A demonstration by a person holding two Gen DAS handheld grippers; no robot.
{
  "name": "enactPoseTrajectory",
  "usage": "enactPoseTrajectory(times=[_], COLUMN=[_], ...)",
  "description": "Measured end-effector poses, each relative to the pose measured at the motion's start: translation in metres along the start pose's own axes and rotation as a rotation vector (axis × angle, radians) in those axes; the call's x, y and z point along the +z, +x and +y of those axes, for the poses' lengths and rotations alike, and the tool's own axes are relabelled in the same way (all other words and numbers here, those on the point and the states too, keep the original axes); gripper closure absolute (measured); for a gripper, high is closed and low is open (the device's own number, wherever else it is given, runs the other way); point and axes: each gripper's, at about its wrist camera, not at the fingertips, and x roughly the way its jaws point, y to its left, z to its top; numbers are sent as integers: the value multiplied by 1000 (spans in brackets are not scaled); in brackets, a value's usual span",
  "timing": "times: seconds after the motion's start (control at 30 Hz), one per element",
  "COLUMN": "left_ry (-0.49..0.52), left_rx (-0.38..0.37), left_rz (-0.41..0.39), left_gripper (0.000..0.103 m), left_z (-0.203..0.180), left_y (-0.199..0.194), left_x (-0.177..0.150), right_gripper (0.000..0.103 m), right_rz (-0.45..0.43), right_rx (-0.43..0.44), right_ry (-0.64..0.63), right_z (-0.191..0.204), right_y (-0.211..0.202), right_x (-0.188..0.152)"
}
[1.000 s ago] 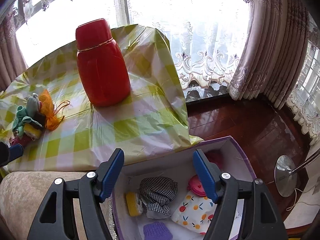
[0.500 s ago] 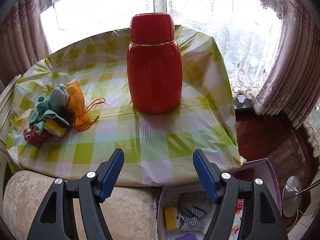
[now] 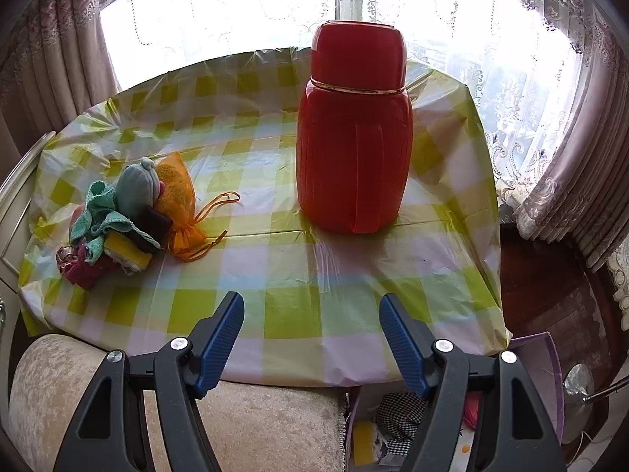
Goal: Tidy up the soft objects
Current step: 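Move both open tools back over the pile on the table, then grasp the grey plush toy with the right tool while the left tool grasps the white floral cloth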
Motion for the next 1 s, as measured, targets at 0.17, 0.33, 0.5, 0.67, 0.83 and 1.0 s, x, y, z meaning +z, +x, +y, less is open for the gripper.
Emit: enactPoseTrajectory(times=[0.17,0.33,0.5,0.67,0.83,1.0], left_ry=[0,8,-102,-208,-265,-334], left_rx=[3,53,228,352,347,334], left_rz=[10,-31,-65,-20,89,182], left_gripper=[18,17,16,16,23,33], left_z=[6,30,108,181,219,249], left_y=[6,14,39,74,118,160], left_x=[-1,1,-2,-22,-45,-58], right_gripper=[31,31,31,31,31,31], right_rz=[4,13,0,-2,13,13], right_rx=[11,21,51,90,118,154], right_ry=[-24,-34,-56,-81,-106,-123], right_z=[10,21,42,70,98,121], right_y=[4,12,19,35,54,67], right_x=[3,8,18,28,36,48])
